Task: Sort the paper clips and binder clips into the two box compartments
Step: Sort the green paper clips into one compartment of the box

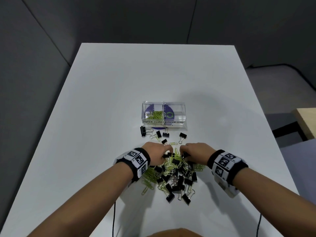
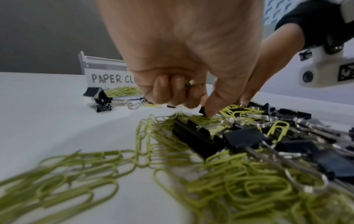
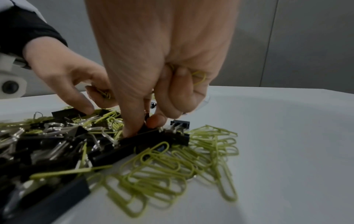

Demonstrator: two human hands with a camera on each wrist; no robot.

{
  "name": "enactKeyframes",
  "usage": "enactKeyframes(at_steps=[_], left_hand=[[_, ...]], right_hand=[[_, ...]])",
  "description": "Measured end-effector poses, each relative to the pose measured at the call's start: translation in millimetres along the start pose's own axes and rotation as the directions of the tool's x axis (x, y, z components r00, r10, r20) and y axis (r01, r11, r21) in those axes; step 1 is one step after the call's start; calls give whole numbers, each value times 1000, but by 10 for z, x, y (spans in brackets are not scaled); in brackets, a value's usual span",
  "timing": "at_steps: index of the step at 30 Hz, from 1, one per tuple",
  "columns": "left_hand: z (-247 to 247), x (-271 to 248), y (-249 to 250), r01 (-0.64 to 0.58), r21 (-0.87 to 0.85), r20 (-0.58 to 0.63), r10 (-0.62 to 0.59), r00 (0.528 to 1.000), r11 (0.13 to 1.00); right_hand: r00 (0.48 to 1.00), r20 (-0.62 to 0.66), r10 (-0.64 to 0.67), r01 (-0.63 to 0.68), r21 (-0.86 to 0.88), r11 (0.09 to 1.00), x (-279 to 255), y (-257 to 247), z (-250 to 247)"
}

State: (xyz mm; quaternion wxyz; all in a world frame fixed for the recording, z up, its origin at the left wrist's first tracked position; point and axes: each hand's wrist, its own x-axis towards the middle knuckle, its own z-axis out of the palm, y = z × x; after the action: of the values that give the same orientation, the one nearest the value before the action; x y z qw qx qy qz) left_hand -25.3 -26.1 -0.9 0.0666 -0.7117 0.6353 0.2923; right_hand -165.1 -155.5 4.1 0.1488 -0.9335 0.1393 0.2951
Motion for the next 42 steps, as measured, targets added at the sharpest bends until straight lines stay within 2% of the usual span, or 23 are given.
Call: enactKeyframes(at_steps=[11, 16, 21, 24, 26, 29, 32, 34, 37, 40, 42], left_hand=[[18, 2, -12, -3, 109, -36, 7, 999, 994], [-32, -65, -115, 20, 34, -124, -16, 992, 999], [-140, -107, -308, 93, 33, -178, -86, 980, 995], [-142, -126, -420, 174, 47, -195, -161, 967, 984], [-131, -116, -472, 245, 15, -240, -234, 942, 969], [-135, -76, -489, 341, -57, -279, -343, 897, 938], [-140, -26, -493, 395, -59, -292, -394, 872, 917], [-131, -6, -483, 364, -49, -314, -360, 879, 930], [-66, 23, -430, 237, 84, -288, -205, 936, 968], [5, 43, -404, 173, 181, -239, -127, 963, 968], [43, 53, -422, 178, 180, -247, -130, 960, 967]], right_hand=[[1000, 3, -13, 13, 1, 1000, -58, 86, -74], [999, -38, 0, 2, 45, 999, -28, 114, -273], [981, -144, 129, -112, 122, 986, 134, 134, -390], [946, -232, 226, -191, 161, 968, 241, 136, -392], [916, -288, 278, -222, 214, 951, 301, 135, -396], [903, -287, 320, -224, 322, 920, 380, 119, -384], [906, -264, 332, -208, 405, 890, 430, 107, -348], [903, -269, 336, -191, 448, 873, 443, 100, -339], [885, -295, 360, -195, 467, 863, 446, 111, -316], [870, -357, 339, -196, 380, 904, 408, 134, -274], [894, -370, 252, -147, 288, 946, 351, 123, -252]])
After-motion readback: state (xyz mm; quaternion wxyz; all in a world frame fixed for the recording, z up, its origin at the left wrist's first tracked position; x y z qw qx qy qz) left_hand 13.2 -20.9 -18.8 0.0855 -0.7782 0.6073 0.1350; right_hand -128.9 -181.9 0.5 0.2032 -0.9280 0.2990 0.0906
